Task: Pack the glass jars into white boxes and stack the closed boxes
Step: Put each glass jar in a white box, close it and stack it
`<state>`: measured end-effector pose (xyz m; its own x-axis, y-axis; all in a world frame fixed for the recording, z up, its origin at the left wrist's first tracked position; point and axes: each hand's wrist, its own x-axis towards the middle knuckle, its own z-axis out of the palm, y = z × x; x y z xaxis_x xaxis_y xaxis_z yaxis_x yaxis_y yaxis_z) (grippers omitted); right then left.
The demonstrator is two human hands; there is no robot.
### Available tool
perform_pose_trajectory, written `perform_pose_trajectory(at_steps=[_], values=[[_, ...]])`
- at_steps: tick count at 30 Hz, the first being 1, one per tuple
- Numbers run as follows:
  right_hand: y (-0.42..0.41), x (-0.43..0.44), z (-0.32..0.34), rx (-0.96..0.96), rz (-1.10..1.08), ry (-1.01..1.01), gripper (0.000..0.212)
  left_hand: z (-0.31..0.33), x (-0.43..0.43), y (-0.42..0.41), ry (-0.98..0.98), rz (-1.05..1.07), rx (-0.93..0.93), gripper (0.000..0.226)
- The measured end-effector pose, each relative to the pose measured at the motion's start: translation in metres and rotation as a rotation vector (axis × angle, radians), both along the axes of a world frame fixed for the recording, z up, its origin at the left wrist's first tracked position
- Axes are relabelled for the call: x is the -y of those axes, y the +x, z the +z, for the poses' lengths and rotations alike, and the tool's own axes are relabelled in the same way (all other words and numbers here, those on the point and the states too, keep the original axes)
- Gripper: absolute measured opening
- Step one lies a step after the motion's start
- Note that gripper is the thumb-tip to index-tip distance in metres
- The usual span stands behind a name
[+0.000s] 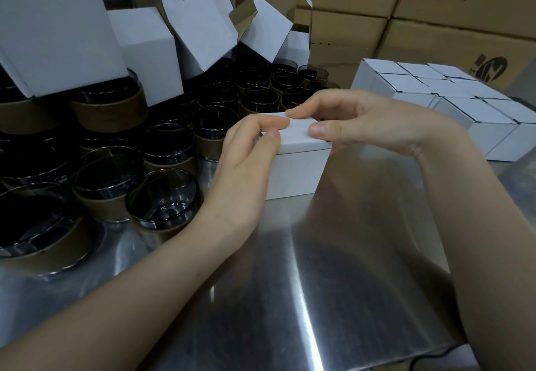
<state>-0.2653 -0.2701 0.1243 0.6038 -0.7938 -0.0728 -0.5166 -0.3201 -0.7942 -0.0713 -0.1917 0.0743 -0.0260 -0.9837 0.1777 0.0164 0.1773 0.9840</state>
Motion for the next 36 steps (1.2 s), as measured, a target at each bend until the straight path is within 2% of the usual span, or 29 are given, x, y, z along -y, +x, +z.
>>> perform_pose_trajectory(at_steps=[5,13,18,22,36], values=[[0.001,0.001,-0.001,-0.001,0.003,0.016,0.033,0.0,0.001,-0.001,0.039,0.008,-0.021,0.03],[0.002,0.002,-0.005,0.008,-0.012,0.121,0.063,0.0,0.003,-0.001,0.097,0.037,-0.103,0.039],[0.0,0.005,-0.008,0.023,0.012,0.147,0.051,-0.002,0.005,0.0,0.115,0.033,-0.158,0.035],[-0.003,0.009,-0.013,0.07,-0.019,0.183,0.041,-0.004,0.007,0.001,0.102,0.047,-0.186,0.023],[-0.002,0.015,-0.018,0.119,-0.024,0.182,0.027,-0.002,0.006,0.0,0.115,0.071,-0.245,0.025]])
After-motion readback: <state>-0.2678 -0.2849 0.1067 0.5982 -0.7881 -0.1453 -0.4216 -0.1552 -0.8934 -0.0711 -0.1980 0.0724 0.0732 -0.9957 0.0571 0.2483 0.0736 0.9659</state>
